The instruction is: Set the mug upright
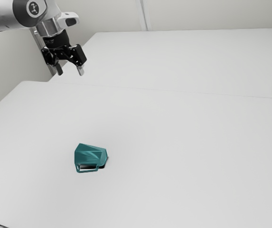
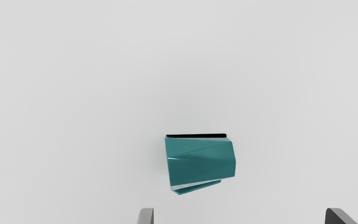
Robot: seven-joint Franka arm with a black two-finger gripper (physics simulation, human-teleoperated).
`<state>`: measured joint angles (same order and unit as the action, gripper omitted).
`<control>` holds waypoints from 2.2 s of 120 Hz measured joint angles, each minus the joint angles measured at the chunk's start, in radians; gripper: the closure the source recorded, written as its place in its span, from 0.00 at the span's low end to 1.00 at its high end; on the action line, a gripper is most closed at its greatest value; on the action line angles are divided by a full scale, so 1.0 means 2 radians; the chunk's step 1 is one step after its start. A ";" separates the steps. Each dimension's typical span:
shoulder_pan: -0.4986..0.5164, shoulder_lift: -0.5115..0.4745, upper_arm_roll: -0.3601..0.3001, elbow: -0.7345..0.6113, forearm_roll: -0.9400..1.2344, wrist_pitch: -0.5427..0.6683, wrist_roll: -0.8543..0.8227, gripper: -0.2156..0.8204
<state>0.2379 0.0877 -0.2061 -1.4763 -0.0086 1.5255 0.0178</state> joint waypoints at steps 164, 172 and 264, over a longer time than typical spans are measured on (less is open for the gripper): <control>-0.008 -0.008 0.096 -0.285 -0.072 0.091 0.019 0.21; -0.006 -0.009 0.109 -0.285 -0.090 0.094 0.030 0.21; -0.003 0.035 0.181 -0.308 -0.271 0.113 0.252 0.21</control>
<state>0.2315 0.1586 0.1569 -2.0918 -0.5506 1.7508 0.5221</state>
